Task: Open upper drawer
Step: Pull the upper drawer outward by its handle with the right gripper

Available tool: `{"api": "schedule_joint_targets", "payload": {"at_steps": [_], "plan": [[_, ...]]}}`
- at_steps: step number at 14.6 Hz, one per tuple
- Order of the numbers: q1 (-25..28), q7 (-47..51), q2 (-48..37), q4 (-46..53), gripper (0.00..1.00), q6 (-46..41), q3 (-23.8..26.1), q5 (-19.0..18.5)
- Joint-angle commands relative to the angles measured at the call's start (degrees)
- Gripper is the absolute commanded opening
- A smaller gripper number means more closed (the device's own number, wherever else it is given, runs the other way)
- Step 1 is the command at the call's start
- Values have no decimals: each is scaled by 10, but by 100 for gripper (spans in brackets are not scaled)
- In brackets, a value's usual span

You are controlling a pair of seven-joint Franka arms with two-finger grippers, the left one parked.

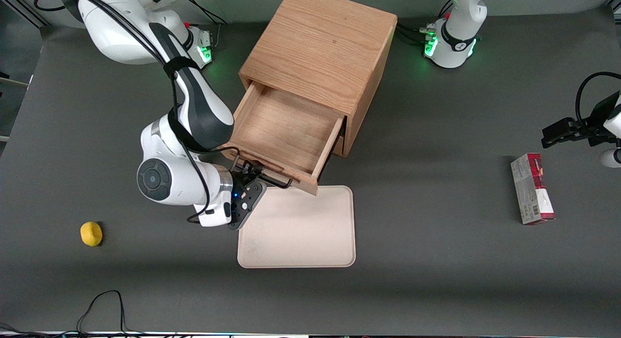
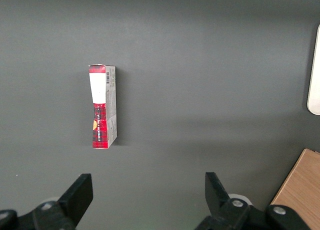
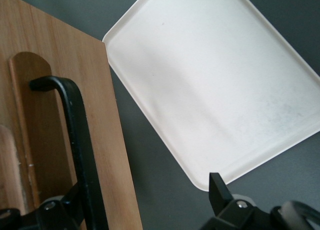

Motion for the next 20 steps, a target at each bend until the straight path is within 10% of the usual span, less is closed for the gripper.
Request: {"api": "schedule_joint_targets", "payload": {"at_steps": [1,20], "plan": [[-12,-9,27,47,100,3,4,-6],[-37,-5,56,91,100,34,5,-5]]}}
